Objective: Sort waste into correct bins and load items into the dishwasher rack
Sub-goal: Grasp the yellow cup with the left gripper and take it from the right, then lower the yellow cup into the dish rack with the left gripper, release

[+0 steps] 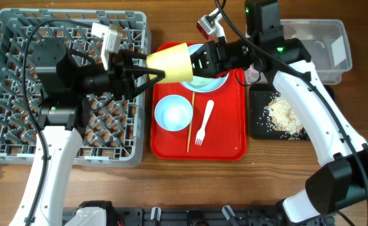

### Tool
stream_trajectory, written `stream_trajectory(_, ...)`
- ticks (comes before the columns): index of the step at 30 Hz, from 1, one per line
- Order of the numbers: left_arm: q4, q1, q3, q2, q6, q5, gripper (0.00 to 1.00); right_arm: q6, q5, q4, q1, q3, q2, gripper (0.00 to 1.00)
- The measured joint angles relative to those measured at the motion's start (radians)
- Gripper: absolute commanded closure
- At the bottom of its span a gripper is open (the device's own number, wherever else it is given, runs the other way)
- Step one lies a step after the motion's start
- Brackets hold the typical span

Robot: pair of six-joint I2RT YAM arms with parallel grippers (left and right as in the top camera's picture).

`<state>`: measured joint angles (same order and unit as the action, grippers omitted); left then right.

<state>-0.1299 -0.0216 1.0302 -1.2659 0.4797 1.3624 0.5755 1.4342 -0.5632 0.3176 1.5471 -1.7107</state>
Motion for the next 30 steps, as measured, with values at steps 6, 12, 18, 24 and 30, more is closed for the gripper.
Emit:
stream_trajectory(6,0.303,-0.004,0.008,0.001,-0.101,-0.195,0.65,-0.015,-0.303,-0.202,0.001,0.002,0.000,0.67)
stream_trajectory(12,0.585,0.059,0.008,0.004,-0.184,-0.492,0.71,-0.076,-0.717,-0.357,-0.013,0.002,0.000,0.66)
stream_trajectory(18,1.071,0.165,0.074,0.092,-0.204,-0.899,0.82,-0.205,-1.043,-0.618,-0.141,0.002,0.129,0.64)
stream_trajectory(24,1.367,0.179,0.151,0.087,-0.206,-1.299,0.80,-0.287,-1.175,-0.716,-0.203,0.002,0.219,0.58)
stream_trajectory(30,1.373,0.179,0.152,-0.056,-0.206,-1.339,0.60,-0.294,-1.185,-0.721,-0.203,0.002,0.219,0.58)
